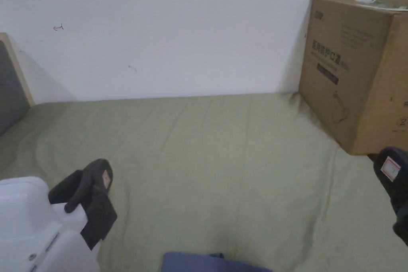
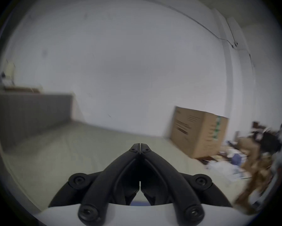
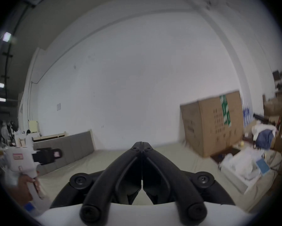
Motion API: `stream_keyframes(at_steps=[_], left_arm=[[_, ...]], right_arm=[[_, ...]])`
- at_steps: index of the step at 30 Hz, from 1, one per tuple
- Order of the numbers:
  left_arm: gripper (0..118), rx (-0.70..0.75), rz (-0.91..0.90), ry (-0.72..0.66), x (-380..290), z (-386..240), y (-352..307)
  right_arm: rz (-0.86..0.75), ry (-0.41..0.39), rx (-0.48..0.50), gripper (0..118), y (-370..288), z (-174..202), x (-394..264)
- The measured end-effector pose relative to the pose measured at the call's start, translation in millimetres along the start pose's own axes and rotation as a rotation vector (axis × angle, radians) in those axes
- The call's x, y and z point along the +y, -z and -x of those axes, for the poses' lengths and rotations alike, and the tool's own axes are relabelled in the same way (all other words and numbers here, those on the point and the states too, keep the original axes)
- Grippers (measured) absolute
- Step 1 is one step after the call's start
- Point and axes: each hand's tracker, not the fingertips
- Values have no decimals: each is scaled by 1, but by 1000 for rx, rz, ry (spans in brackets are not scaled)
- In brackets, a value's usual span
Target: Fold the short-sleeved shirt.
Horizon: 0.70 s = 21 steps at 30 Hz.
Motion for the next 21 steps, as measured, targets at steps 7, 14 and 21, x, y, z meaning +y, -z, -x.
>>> stream_keyframes(at_steps=[7,14,21], left_arm=[[0,187,25,115,-66,13,-11],[0,157,51,134,-71,7,-8],[0,95,136,104,-53,10,-2]], right_arm=[[142,-43,-174,0,-2,2,-84],[179,-95,-227,0,-5,-5,-88],[168,-49,-161,0,15,2,-57]])
